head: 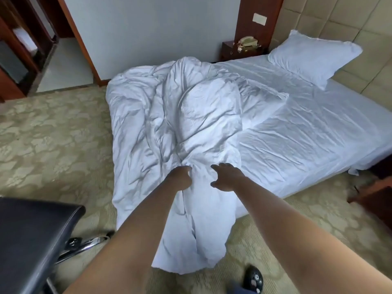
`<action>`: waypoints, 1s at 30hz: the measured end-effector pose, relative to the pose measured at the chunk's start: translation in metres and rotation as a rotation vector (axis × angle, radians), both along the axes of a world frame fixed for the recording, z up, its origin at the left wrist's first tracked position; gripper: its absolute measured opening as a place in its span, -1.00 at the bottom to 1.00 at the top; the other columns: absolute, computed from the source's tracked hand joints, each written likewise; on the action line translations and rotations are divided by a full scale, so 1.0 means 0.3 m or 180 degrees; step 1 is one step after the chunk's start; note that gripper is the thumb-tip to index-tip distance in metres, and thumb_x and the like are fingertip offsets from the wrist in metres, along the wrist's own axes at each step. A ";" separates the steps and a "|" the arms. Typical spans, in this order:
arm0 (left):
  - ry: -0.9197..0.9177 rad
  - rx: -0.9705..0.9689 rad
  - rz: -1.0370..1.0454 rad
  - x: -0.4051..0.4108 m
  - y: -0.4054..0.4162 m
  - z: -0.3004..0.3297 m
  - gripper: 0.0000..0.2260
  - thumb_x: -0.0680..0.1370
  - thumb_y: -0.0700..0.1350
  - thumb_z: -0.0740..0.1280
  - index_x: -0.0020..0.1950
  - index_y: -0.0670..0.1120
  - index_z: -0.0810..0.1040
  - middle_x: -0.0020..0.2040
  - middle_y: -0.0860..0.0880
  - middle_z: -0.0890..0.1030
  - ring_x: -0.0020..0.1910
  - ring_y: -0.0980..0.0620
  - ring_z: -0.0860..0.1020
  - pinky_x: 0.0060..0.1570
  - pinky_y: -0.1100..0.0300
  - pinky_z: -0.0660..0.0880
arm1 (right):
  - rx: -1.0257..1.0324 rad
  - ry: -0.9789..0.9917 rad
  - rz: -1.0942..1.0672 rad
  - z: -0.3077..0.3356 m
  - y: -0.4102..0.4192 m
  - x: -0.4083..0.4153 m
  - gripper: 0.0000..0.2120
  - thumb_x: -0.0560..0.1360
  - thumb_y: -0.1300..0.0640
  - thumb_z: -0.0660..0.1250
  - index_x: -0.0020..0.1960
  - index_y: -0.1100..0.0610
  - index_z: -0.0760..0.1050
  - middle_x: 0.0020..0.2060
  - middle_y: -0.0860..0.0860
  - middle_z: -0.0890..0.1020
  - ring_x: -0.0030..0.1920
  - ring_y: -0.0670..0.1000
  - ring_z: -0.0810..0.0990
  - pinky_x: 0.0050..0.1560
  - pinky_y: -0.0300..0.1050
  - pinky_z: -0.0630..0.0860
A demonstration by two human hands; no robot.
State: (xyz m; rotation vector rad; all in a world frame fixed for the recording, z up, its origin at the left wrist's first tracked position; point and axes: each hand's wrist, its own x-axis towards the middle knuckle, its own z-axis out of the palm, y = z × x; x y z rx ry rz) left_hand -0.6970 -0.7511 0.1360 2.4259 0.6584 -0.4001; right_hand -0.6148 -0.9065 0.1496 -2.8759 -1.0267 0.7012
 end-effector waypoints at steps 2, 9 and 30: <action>-0.0013 0.0014 0.0050 0.113 -0.052 0.010 -0.51 0.55 -0.22 0.18 0.49 -0.03 0.28 0.48 -0.05 0.30 0.42 -0.02 0.33 0.36 0.19 0.30 | 0.0070 -0.0009 0.0040 0.016 -0.042 0.126 -0.35 0.51 -0.04 0.26 0.53 -0.01 0.10 0.52 0.06 0.16 0.51 0.05 0.10 0.41 0.00 0.19; 0.0090 0.0211 0.0230 0.480 -0.192 0.037 -0.50 0.55 -0.21 0.20 0.49 -0.04 0.27 0.51 -0.06 0.25 0.49 0.00 0.22 0.44 0.19 0.17 | 0.0009 -0.0014 0.0326 0.052 -0.186 0.561 -0.35 0.53 -0.05 0.24 0.54 0.01 0.06 0.49 0.06 0.18 0.48 0.09 0.14 0.39 0.01 0.21; 0.0432 0.0458 0.0481 1.619 -0.031 -0.255 0.07 0.36 0.20 0.46 0.53 0.11 -0.31 0.53 -0.07 -0.35 0.52 -0.27 -0.09 0.44 -0.17 0.14 | 0.0010 0.0139 0.0537 -0.167 0.091 1.643 -0.32 0.54 0.06 0.25 0.55 0.02 -0.02 0.53 0.05 0.07 0.49 0.08 0.15 0.41 0.00 0.21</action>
